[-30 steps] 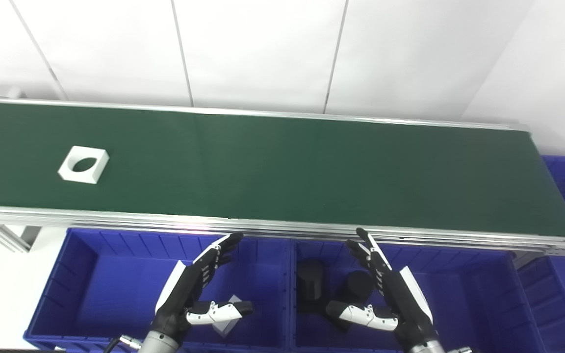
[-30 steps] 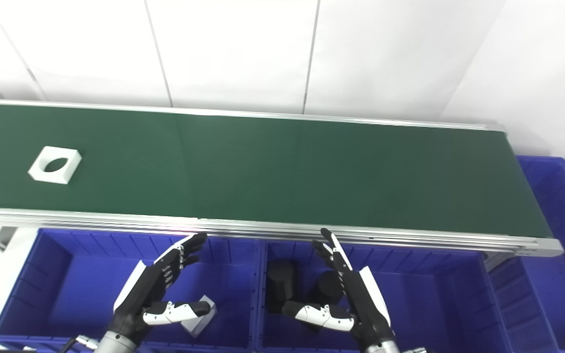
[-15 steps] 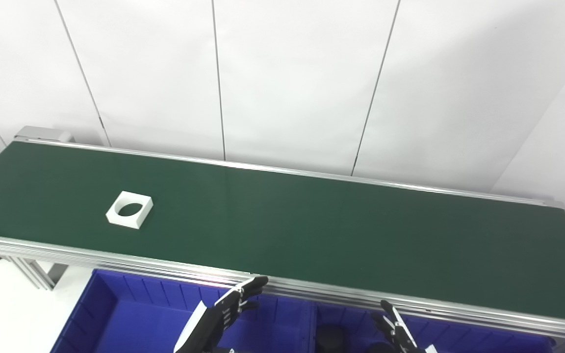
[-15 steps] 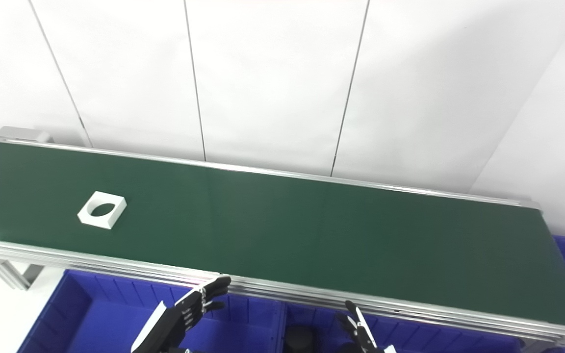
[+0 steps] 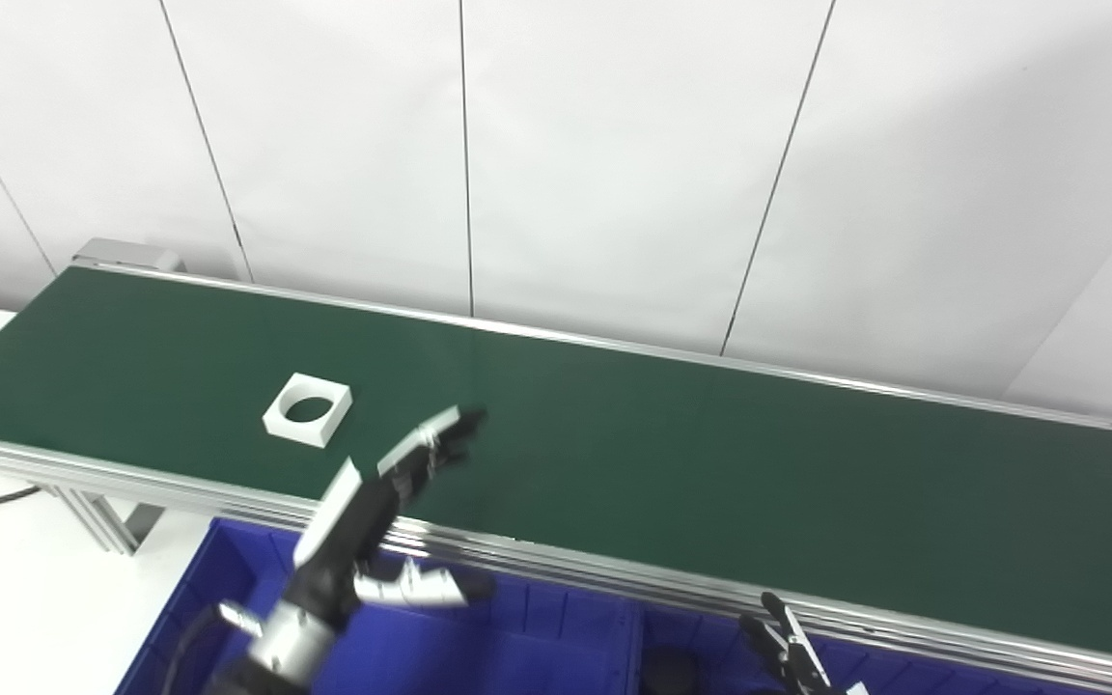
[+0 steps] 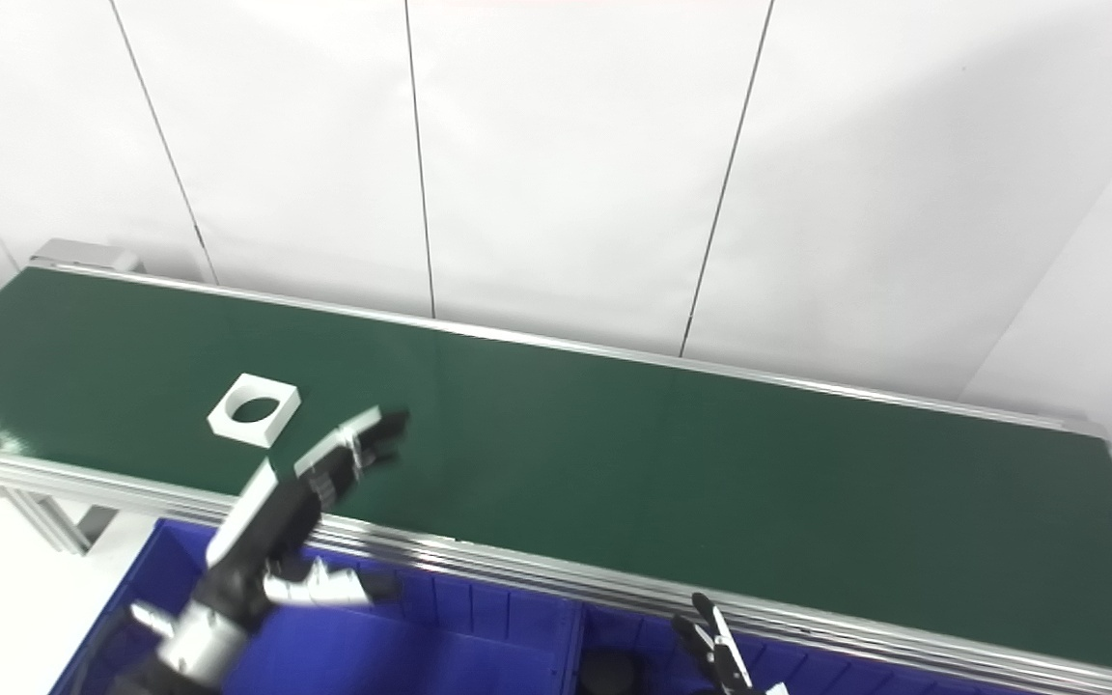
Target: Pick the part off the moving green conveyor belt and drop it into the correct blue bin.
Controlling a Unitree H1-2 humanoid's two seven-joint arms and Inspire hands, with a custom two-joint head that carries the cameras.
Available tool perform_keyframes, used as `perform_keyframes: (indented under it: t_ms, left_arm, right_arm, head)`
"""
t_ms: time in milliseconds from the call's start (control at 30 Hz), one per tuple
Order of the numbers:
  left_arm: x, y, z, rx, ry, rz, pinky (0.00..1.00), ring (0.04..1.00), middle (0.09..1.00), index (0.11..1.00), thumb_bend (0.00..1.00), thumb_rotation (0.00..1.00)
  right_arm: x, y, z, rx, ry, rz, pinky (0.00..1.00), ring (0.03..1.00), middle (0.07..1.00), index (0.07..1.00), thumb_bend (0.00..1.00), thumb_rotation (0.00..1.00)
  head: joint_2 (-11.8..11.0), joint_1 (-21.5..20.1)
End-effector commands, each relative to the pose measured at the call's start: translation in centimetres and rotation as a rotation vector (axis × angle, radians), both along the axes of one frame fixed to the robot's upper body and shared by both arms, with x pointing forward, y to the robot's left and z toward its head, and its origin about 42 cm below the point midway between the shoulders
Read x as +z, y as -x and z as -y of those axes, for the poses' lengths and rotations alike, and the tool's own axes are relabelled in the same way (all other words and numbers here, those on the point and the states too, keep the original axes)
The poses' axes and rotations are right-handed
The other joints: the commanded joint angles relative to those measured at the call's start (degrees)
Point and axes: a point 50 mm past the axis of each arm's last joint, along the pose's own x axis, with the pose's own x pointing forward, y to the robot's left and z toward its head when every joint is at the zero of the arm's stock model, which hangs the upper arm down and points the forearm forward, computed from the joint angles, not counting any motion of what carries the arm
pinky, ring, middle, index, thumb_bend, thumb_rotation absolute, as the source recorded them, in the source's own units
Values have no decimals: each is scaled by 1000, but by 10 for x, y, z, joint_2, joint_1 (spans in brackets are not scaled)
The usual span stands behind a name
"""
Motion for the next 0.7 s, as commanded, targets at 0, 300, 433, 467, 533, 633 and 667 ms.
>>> perform_keyframes:
  t_ms: [0,300,433,467,533,633,667]
  left_arm:
    - [27,-12,-9,21,-45,65,914,947,942,916,887,433]
    - [58,-50,-33,97,-191,91,953,974,967,924,824,372]
    - [62,-71,-38,123,-222,91,924,962,973,933,812,340]
    - [63,-76,-40,132,-236,86,907,957,973,934,810,338]
    - [65,-88,-44,160,-276,73,878,941,966,928,820,336]
    - [67,-105,-48,186,-338,50,884,939,961,925,826,328]
    - [68,-111,-50,191,-358,42,892,944,962,925,827,326]
  right_arm:
    - [10,-7,-2,11,-22,94,946,923,909,1000,838,350]
    - [12,-10,-3,20,-35,92,963,924,906,1000,838,335]
    - [14,-11,-3,21,-31,95,965,920,896,1000,851,339]
    - [14,-12,-3,25,-33,99,953,915,894,1000,849,337]
    - [13,-13,-2,33,-34,105,934,911,894,1000,845,332]
    - [14,-13,-2,32,-33,106,927,903,889,1000,853,336]
    - [14,-13,-2,30,-37,105,934,904,887,1000,857,338]
  head:
    - [1,-2]
    - [8,-26]
    - [10,-32]
    - [10,-32]
    - [13,-33]
    - [17,-34]
    - [17,-34]
